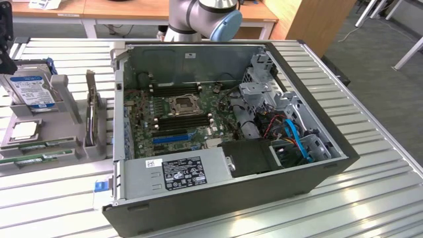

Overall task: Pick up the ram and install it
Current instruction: 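Pick up the ram and move it above insertion slot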

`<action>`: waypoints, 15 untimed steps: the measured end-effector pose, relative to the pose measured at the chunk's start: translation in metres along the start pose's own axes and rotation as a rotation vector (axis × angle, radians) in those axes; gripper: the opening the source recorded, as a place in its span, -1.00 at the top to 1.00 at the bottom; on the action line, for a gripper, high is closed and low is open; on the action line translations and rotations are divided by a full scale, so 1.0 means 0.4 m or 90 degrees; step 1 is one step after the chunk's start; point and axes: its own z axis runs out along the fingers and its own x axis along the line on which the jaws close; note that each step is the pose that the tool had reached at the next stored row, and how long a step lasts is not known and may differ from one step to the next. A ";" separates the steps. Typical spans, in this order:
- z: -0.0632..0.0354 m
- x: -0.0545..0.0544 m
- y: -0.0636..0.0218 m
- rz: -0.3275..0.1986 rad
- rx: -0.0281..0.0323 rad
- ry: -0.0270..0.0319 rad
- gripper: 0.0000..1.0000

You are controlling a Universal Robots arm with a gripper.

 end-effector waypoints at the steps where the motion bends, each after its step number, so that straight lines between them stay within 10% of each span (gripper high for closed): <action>1: 0.000 0.000 0.000 0.000 0.0000 0.0000 0.80; 15: 0.000 0.002 0.002 0.000 0.0000 0.0000 0.65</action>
